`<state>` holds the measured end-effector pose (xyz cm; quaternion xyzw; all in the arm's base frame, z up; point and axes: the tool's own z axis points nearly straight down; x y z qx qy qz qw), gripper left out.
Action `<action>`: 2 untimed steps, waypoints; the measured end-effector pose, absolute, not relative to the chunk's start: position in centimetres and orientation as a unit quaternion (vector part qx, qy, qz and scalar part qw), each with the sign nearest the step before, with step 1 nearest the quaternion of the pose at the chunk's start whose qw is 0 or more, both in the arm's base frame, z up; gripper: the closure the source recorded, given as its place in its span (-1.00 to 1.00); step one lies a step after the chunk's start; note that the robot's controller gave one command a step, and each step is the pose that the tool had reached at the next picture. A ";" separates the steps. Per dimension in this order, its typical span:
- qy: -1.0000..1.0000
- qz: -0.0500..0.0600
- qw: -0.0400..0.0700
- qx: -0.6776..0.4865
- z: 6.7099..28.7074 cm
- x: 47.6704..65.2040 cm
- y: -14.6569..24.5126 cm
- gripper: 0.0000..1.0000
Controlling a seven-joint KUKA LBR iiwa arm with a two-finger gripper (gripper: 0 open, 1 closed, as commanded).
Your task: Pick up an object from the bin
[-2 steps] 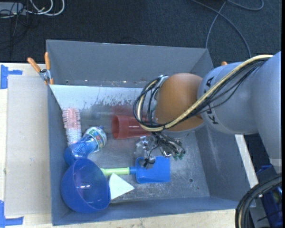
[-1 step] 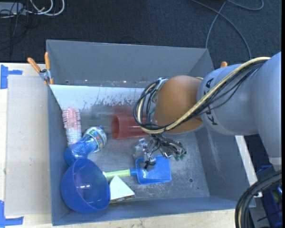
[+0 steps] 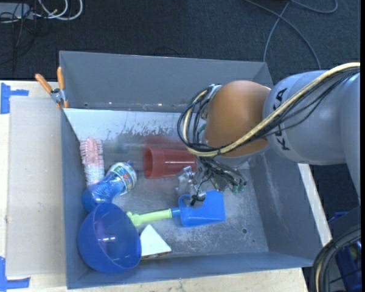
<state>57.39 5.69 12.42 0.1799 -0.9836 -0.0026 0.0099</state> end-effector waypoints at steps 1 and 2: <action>-0.963 -0.004 0.010 0.268 15.8 56.6 5.3 1.00; -0.981 -0.004 0.012 0.194 22.9 56.9 5.0 1.00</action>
Offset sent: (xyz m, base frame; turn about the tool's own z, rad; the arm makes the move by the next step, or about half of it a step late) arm -0.0009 -0.0108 0.1831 -0.1158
